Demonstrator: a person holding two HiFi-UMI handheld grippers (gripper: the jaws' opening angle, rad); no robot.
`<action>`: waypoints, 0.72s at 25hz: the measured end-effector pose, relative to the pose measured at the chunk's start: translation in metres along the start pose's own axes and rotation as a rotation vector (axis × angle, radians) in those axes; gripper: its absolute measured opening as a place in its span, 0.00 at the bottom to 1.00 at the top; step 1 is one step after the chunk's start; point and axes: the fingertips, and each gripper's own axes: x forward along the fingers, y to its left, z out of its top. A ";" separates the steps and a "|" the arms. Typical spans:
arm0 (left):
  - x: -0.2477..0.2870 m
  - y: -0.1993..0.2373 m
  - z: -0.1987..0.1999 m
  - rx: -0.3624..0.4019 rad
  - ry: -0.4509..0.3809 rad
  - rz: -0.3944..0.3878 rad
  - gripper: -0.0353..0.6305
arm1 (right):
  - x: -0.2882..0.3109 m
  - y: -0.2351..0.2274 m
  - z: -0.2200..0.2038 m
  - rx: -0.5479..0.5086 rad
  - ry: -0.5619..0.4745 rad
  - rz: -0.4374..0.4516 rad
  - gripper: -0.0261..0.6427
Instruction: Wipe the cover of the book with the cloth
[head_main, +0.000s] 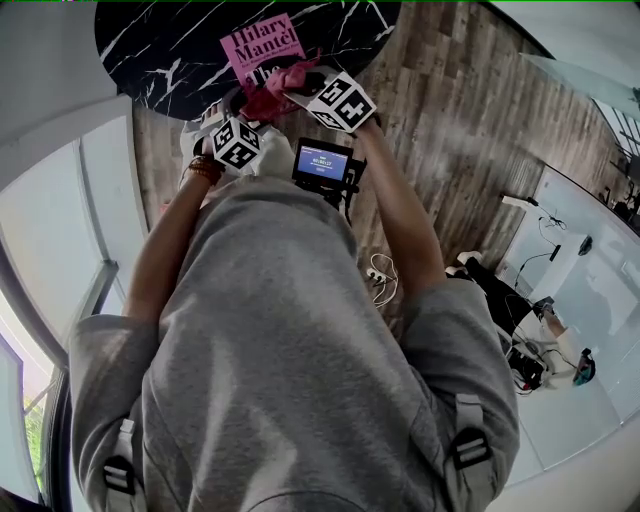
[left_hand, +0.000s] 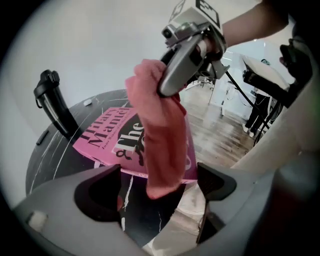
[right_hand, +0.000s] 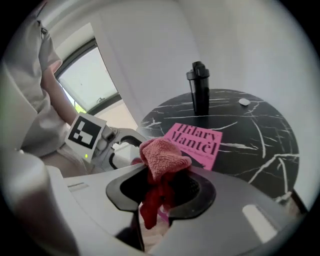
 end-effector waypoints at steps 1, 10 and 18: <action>0.000 0.000 0.000 0.000 0.000 0.000 0.76 | -0.008 -0.009 -0.010 -0.012 0.025 -0.021 0.24; 0.002 0.000 0.000 0.000 0.001 0.001 0.76 | 0.004 -0.011 -0.074 -0.047 0.240 0.004 0.24; 0.002 0.000 0.000 -0.007 0.004 0.010 0.76 | 0.031 0.022 -0.060 -0.102 0.261 0.058 0.23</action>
